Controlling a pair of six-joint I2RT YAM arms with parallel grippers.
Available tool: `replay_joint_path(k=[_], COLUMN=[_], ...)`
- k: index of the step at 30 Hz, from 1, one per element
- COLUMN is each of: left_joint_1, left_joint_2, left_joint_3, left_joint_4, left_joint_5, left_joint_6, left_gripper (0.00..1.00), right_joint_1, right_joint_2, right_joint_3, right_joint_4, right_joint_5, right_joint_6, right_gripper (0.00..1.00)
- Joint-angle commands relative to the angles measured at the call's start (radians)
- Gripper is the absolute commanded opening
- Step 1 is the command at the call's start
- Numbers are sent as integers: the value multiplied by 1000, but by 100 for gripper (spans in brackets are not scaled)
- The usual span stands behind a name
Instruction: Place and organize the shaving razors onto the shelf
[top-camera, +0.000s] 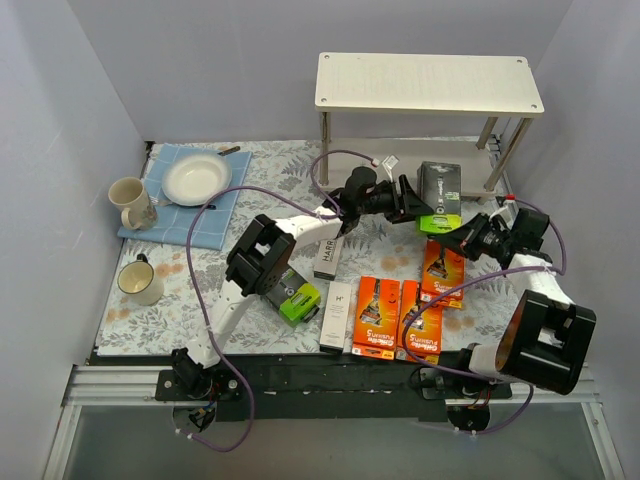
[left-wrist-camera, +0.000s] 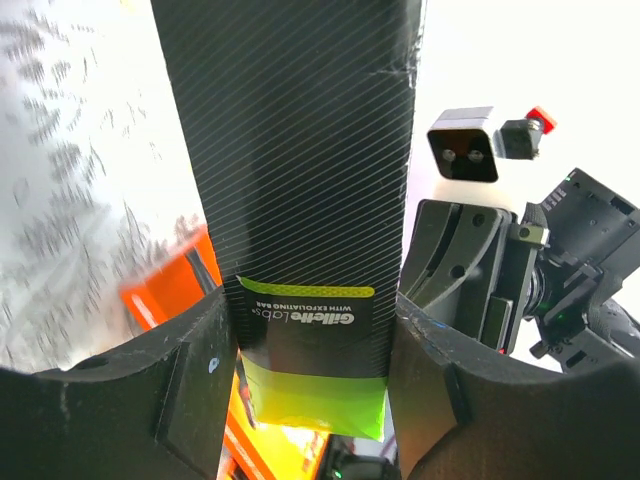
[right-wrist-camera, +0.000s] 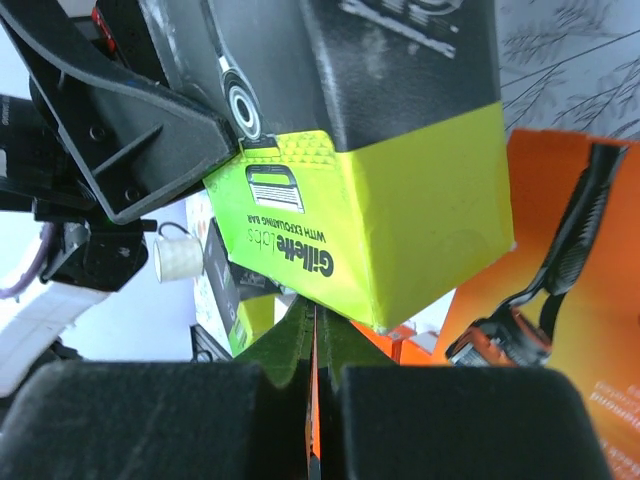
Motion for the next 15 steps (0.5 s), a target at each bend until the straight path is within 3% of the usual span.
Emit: replay_joint_path(k=[1, 2, 11, 15], left_joint_1=[25, 27, 56, 70], left_joint_2=[23, 48, 118, 134], left_joint_3=[138, 156, 246, 250], left_joint_4=[68, 65, 16, 6], left_joint_5=[19, 6, -61, -78], left_joint_6=[67, 73, 85, 95], left_gripper=[37, 38, 75, 82], right_joint_1=[-21, -25, -30, -28], right_joint_2=[56, 66, 194, 270], right_joint_3=[74, 88, 170, 213], right_joint_4=[142, 148, 235, 271], right_joint_5=[-16, -15, -12, -13], right_joint_6=[57, 60, 125, 143], right_gripper=[2, 2, 1, 1])
